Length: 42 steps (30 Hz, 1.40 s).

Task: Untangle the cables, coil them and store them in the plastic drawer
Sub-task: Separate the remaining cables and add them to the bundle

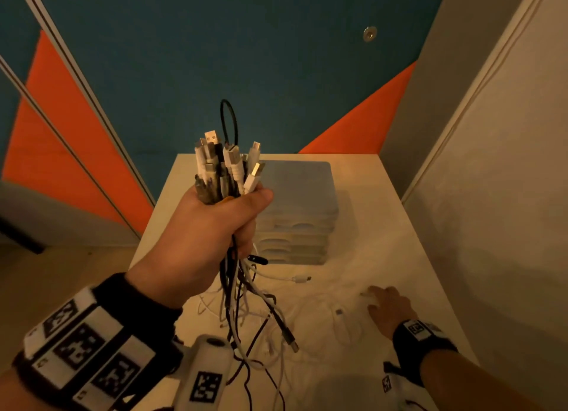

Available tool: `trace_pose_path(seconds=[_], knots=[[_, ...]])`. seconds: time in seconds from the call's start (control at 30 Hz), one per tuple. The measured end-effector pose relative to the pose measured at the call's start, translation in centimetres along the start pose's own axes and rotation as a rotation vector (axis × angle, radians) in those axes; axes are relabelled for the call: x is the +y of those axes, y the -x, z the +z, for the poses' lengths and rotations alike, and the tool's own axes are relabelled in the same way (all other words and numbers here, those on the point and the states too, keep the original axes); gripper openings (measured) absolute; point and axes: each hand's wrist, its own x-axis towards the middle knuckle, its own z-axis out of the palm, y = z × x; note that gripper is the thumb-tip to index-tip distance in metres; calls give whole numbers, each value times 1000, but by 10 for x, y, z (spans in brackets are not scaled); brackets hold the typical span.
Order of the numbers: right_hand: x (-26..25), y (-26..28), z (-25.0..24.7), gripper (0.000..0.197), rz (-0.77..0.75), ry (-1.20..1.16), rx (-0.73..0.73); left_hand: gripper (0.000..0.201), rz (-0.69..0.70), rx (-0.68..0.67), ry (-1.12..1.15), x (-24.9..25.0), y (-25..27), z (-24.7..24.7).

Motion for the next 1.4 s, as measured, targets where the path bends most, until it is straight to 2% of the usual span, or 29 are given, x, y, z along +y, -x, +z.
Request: trace_pose_path(seconds=[0.1,0.13,0.23,0.3,0.37,0.47,0.57,0.7,0.83,0.93,1.03,1.13,1.23,1.3,1.4], knots=[[-3,0,6,20,19,67,28,30,-5,-5,1,-4,2,0],[-2,0,6,18,30,60,38,30,-2,-4,1,-5,2,0],[3,2,-9,9,33,-224,133,26,18,3,-29,-7,0,-1],[-4,10,-39,4,-69,-518,232,26,22,20,-39,-9,-2,-1],[-20,25,-81,5,-179,-710,327,27,19,53,-51,-13,-4,0],[-52,49,-135,10,-312,-874,415,18,9,75,-65,-18,-7,7],[-90,79,-171,17,-495,-1033,455,17,-12,70,-44,-23,-12,15],[-137,123,-194,13,-714,-1060,444,16,-26,79,14,-28,-15,29],[-173,153,-192,15,-812,-1087,368,22,-8,96,68,-31,-14,43],[-184,159,-186,21,-831,-1085,357,18,-2,104,98,-31,-12,47],[-187,160,-185,26,-811,-1073,310,25,-11,122,105,-32,-9,47],[-191,161,-186,24,-803,-1100,205,18,2,86,115,-31,-7,48],[-190,158,-185,24,-860,-1073,233,14,-1,64,73,-30,-8,45],[-187,155,-183,25,-888,-1052,240,21,4,61,33,-31,-9,42],[-178,148,-176,15,-931,-1051,169,32,28,96,31,-26,-11,41]])
